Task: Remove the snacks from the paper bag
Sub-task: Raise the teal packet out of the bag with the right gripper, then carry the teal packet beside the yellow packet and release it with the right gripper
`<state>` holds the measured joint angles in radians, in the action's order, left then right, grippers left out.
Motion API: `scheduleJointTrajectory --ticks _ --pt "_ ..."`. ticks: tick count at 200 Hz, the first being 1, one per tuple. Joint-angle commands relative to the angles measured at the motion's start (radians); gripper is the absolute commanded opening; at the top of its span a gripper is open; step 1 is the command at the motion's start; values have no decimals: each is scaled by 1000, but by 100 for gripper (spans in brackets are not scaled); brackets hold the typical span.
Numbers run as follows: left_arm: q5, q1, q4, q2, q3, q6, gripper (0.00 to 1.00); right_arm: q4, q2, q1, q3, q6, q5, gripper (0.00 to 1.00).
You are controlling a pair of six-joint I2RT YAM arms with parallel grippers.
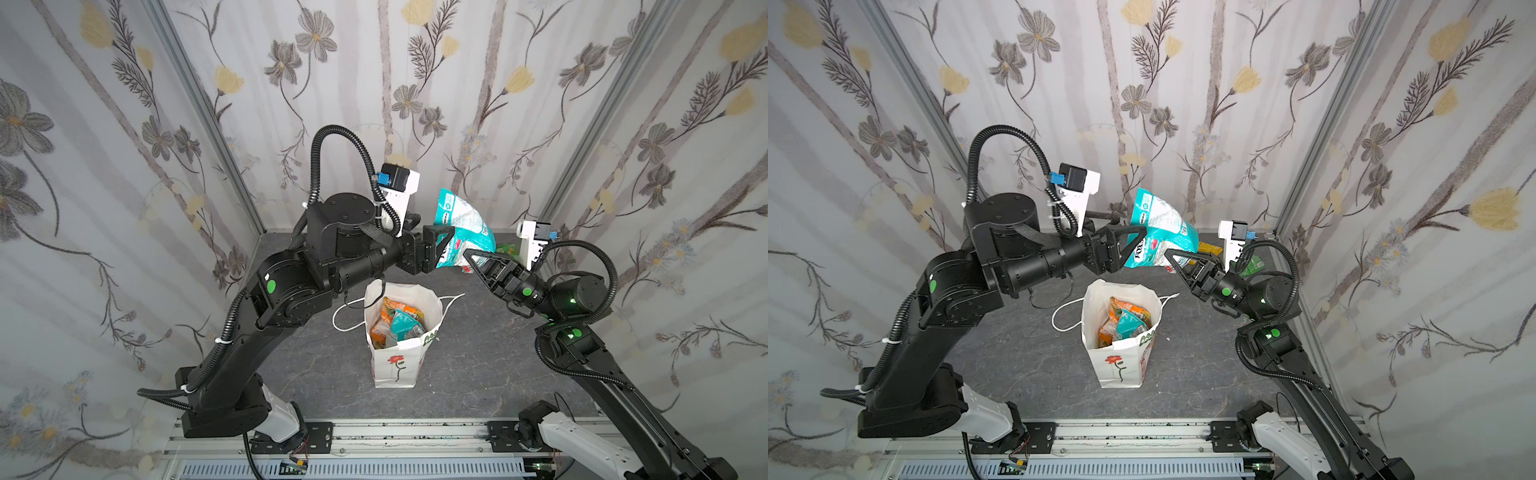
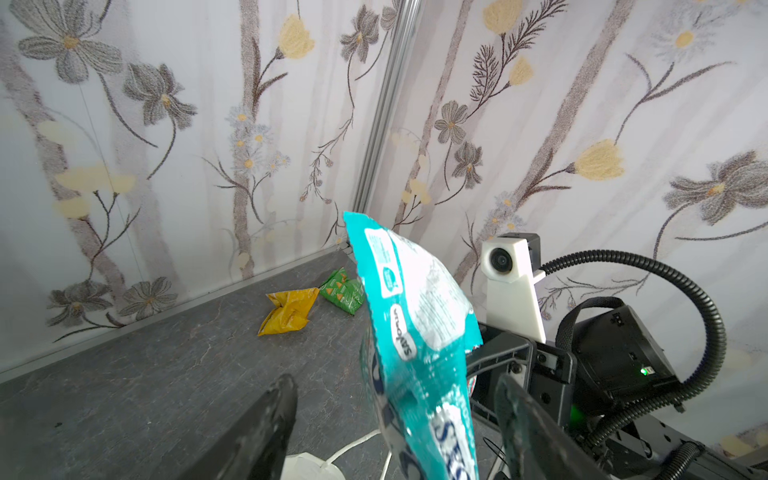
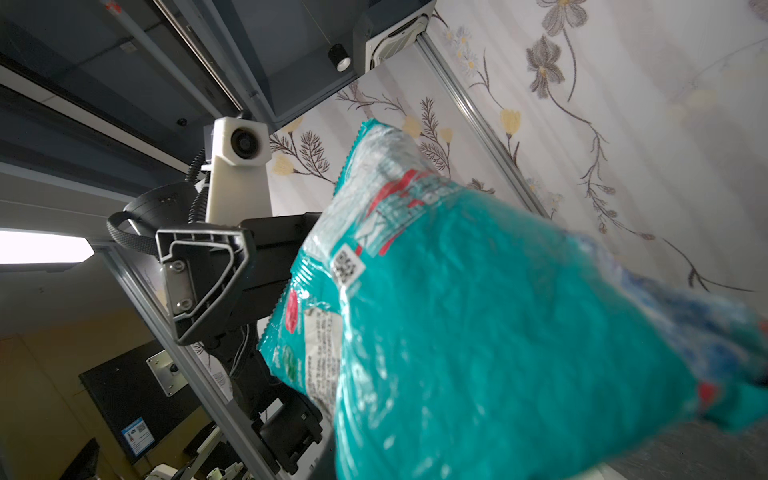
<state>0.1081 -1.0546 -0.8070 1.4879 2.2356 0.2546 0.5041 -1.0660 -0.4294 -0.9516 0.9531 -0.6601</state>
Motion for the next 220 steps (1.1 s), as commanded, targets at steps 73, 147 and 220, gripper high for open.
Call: scheduleJointTrajectory --ticks 73,147,220 --pt "131 1 73 -265 -468 -68 86 -202 -93 268 -42 -105 148 0" --pt "181 1 37 -385 -688 -25 98 -277 -275 356 -32 -249 233 0" --pt "224 -1 18 -461 -816 16 100 -307 -567 372 -36 -298 213 0"
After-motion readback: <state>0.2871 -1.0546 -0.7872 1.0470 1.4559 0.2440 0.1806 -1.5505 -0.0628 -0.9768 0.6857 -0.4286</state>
